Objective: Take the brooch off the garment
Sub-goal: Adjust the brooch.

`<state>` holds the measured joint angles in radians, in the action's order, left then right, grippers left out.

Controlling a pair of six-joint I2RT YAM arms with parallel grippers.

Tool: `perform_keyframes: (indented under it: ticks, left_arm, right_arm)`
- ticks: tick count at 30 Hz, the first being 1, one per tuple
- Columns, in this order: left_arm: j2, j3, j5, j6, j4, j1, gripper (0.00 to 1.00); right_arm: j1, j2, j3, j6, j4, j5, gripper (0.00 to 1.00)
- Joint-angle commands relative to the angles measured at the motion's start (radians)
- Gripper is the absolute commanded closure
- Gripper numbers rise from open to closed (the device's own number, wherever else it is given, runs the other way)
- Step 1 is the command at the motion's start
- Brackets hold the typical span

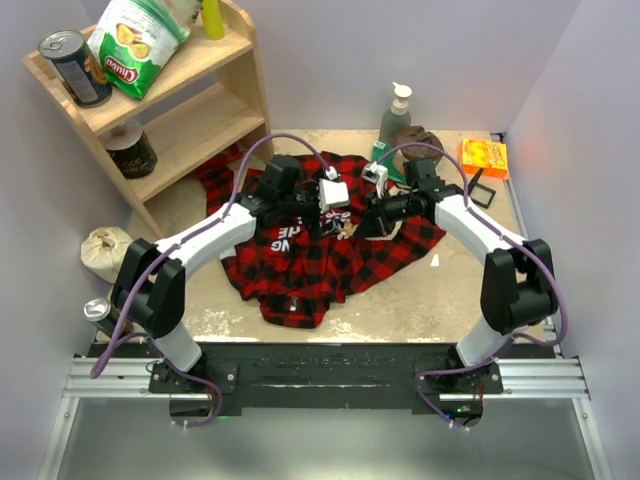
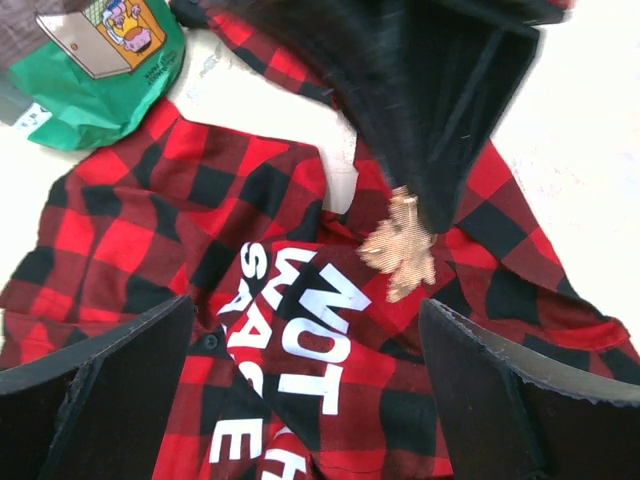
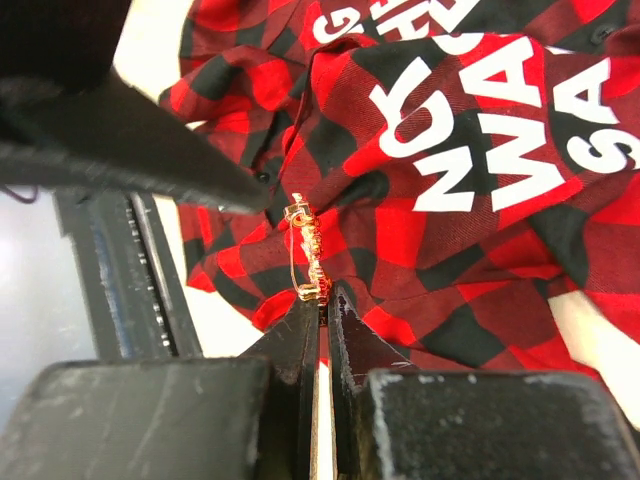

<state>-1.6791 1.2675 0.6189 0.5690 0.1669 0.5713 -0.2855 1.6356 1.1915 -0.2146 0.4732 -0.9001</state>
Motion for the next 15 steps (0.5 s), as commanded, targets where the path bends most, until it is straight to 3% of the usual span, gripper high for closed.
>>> perform_keyframes:
  ticks: [1,7,15]
  left_arm:
    - [0.068,-0.045,-0.125,0.078,-0.082,0.038,0.0]
    - [0.128,-0.091,-0.226,0.135,-0.072,0.073,0.0]
    - [0.16,-0.169,-0.183,0.15,-0.115,0.087,0.0]
  right_arm:
    - [0.028,0.049,0.08,0.024,0.065,-0.102,1.0]
    - [0.037,0.07,0.108,0.043,0.068,-0.154,1.0]
    - [0.062,0.099,0.122,0.064,0.071,-0.267,1.0]
